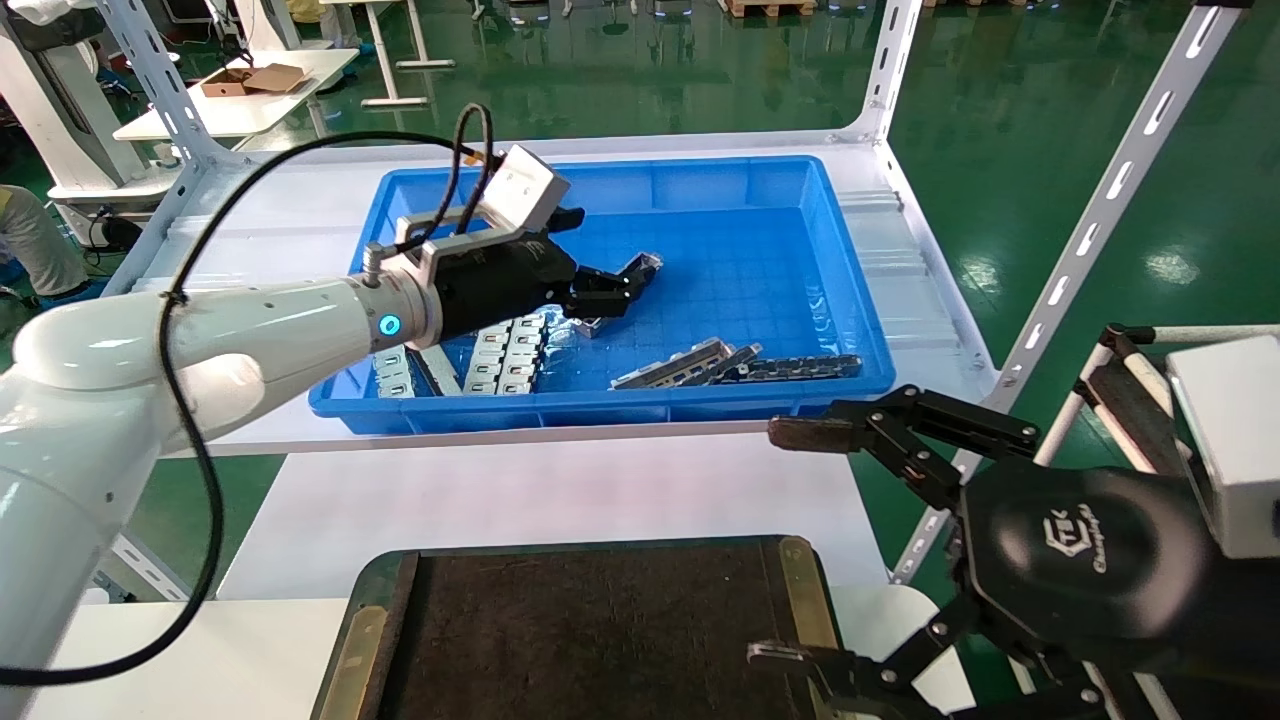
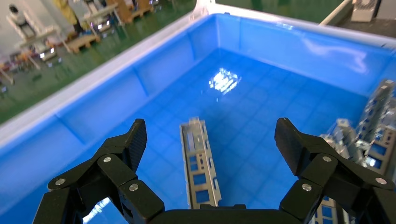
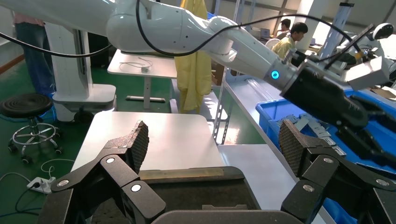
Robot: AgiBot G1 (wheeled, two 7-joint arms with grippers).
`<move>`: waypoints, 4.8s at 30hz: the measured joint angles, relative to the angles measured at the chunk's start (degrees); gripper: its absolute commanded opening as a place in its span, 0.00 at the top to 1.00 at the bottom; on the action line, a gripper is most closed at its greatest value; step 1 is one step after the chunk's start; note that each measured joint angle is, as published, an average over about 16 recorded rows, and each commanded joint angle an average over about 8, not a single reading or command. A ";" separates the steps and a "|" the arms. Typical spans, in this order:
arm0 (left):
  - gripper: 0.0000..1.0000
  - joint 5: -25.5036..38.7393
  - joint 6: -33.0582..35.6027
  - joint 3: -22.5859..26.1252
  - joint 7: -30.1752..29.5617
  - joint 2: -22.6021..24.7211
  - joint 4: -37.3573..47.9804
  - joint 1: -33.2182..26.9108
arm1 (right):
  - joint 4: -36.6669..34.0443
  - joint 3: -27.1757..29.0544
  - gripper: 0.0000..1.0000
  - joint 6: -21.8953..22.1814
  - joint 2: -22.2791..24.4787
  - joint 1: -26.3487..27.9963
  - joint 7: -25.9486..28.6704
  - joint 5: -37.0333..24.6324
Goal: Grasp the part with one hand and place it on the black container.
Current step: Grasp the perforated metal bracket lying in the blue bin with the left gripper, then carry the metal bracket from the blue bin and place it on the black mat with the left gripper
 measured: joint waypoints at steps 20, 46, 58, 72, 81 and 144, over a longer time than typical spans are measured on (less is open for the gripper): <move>0.69 -3.91 -6.27 5.69 -0.72 3.16 5.88 0.64 | 0.00 -0.02 0.76 0.01 0.01 0.01 -0.01 0.02; 1.00 -11.27 -13.28 16.55 -7.37 3.00 3.14 3.17 | 0.00 -0.05 1.00 0.02 0.02 0.01 -0.03 0.03; 1.00 -14.77 -14.54 20.19 -7.43 2.94 2.59 3.18 | 0.00 -0.06 1.00 0.03 0.02 0.02 -0.03 0.04; 1.00 -20.79 -12.19 21.41 -4.57 2.47 1.54 0.84 | 0.00 -0.08 1.00 0.03 0.03 0.02 -0.04 0.05; 1.00 -25.44 -2.55 19.87 -0.24 0.85 2.10 -0.86 | 0.00 -0.09 1.00 0.04 0.03 0.02 -0.04 0.06; 1.00 -31.94 -23.57 21.61 -16.99 -21.83 -56.04 49.89 | 0.00 -0.16 1.00 0.06 0.06 0.04 -0.08 0.11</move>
